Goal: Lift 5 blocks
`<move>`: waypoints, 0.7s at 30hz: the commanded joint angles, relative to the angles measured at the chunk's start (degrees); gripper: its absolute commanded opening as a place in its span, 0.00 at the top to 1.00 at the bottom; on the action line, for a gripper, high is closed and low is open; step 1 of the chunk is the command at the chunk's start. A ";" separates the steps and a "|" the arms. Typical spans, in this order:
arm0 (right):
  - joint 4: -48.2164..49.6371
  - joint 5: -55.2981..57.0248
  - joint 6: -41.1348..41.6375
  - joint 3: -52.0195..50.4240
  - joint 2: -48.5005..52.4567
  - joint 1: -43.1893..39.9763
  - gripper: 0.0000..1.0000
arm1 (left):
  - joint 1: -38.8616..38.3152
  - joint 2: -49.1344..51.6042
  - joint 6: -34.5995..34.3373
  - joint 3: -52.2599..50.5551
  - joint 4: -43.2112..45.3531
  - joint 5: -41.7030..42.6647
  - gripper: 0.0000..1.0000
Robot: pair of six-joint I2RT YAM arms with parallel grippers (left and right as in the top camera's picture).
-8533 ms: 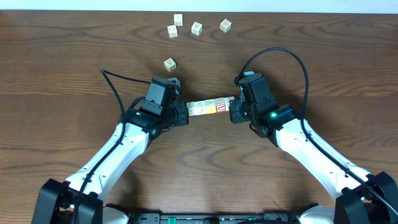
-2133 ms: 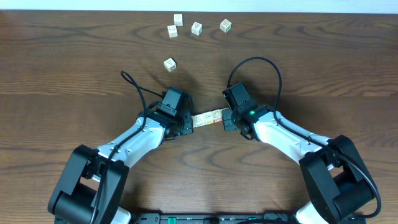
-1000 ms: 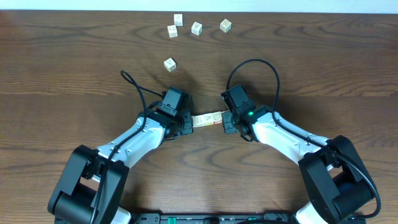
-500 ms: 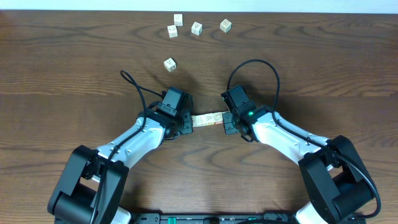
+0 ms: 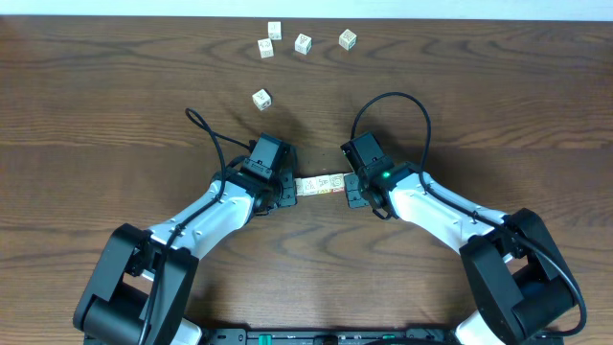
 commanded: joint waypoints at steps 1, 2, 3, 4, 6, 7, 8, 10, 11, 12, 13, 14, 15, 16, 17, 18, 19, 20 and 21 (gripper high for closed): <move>1.99 -19.37 -0.31 0.87 0.48 5.51 0.92 | -4.46 -2.56 0.33 1.92 2.71 13.81 0.78; 1.97 -19.37 -0.33 0.90 0.48 5.51 0.93 | -4.46 -2.56 0.33 1.92 2.03 12.92 0.78; 1.97 -19.37 -0.33 0.90 0.48 5.51 0.95 | -4.46 -2.56 0.35 1.92 1.33 12.20 0.78; 1.97 -19.34 -0.33 0.90 0.48 5.51 0.96 | -4.46 -2.56 0.33 1.92 0.66 11.50 0.78; 1.97 -19.34 -0.33 0.87 0.48 5.51 0.98 | -4.46 -2.56 0.52 1.92 -0.59 10.80 0.78; 1.99 -19.34 -0.33 0.90 0.48 5.51 0.99 | -4.46 -2.56 0.55 1.92 -1.01 10.58 0.78; 1.97 -19.32 -0.33 0.87 0.48 5.51 0.99 | -4.46 -2.56 0.55 1.92 -1.22 10.54 0.78; 1.88 -19.23 -0.35 0.87 0.48 5.51 0.99 | -4.46 -2.56 0.55 1.92 -1.55 9.90 0.78; 1.75 -18.80 -0.33 0.90 0.48 5.51 0.99 | -4.46 -2.56 0.55 1.92 -1.55 9.90 0.78; 1.49 -18.14 -0.33 0.90 0.48 5.51 0.99 | -4.46 -2.56 0.55 1.92 -1.53 9.90 0.78; 1.18 -17.42 -0.31 0.90 0.48 5.49 0.99 | -4.46 -2.56 0.55 1.92 -1.53 9.86 0.78; 0.85 -16.83 -0.33 0.87 0.48 5.49 0.99 | -4.46 -2.56 0.55 1.92 -1.53 9.75 0.78; 0.61 -16.31 -0.31 0.90 0.48 5.49 0.99 | -4.46 -2.56 0.55 1.92 -1.53 9.75 0.78; 0.48 -15.89 -0.31 0.90 0.48 5.49 0.99 | -4.46 -2.56 0.55 1.92 -1.53 9.73 0.77; 0.48 -15.67 -0.31 0.90 0.48 5.49 0.99 | -4.46 -2.56 0.52 1.92 -1.53 9.73 0.77; 0.59 -15.67 -0.26 0.90 0.48 5.49 0.99 | -4.46 -2.56 0.55 1.92 -1.53 9.73 0.77; 0.76 -15.65 0.26 0.90 0.48 5.49 0.99 | -4.46 -2.56 0.55 1.92 -1.53 9.73 0.77; 0.94 -15.52 1.05 0.90 0.48 5.49 0.99 | -4.46 -2.56 0.55 1.92 -1.53 9.73 0.77; 1.09 -15.26 2.23 0.90 0.48 5.49 0.99 | -4.46 -2.56 0.52 1.92 -1.53 9.73 0.77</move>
